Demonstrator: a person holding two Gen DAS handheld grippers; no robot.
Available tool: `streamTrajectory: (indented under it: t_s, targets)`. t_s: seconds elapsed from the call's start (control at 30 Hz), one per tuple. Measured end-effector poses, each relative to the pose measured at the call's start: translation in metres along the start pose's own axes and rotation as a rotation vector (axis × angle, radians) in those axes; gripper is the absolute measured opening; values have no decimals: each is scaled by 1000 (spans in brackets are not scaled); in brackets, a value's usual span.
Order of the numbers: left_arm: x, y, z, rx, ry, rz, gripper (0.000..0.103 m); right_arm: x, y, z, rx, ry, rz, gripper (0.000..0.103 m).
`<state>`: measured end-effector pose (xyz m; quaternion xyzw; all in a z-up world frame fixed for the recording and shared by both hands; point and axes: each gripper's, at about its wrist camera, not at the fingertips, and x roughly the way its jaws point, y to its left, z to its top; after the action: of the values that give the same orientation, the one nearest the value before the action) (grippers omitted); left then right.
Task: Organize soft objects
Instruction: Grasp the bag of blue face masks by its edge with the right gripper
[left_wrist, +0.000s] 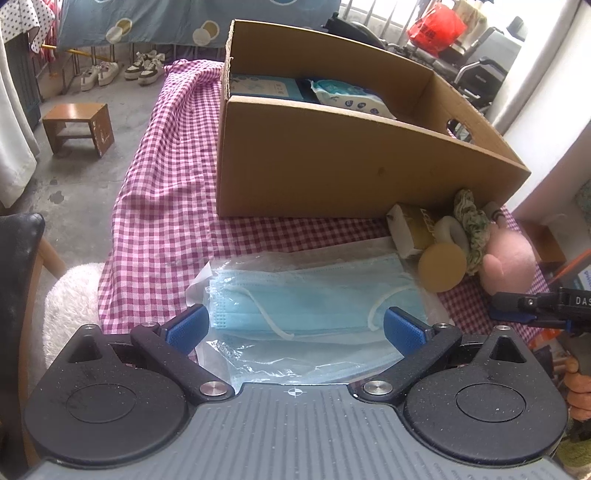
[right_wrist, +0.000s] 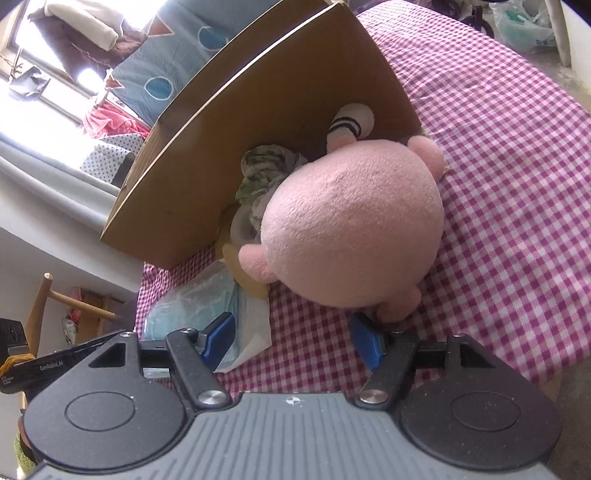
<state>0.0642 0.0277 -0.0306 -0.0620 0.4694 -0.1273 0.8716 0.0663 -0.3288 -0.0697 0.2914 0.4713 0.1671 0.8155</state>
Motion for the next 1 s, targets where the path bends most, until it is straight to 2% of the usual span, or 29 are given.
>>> streamTrajectory:
  t_s: [0.27,0.47,0.5,0.57,0.63,0.67,0.83,1.0]
  targets:
    - [1,13,-2,-4,-6,-27,102,20,46,-13,-17,56,53,71]
    - [6,27,20,22,-72,-38,101,38,71,-21,-43,124,117,71]
    - [9,30,24,20,-76,-48,97,41,77,-25,-67,144,122,71]
    - [19,36,33,16,-64,-78,92,49,91,-32,-125,170,115,70]
    - [31,39,39,22,-40,-111,81,57,102,-38,-169,182,98,68]
    - [37,39,41,27,-23,-119,78,61,106,-40,-183,191,92,67]
    - [58,35,40,69,64,-139,75,76,111,-46,-171,207,59,64]
    - [55,35,29,66,113,-179,75,71,96,-44,-87,179,68,63]
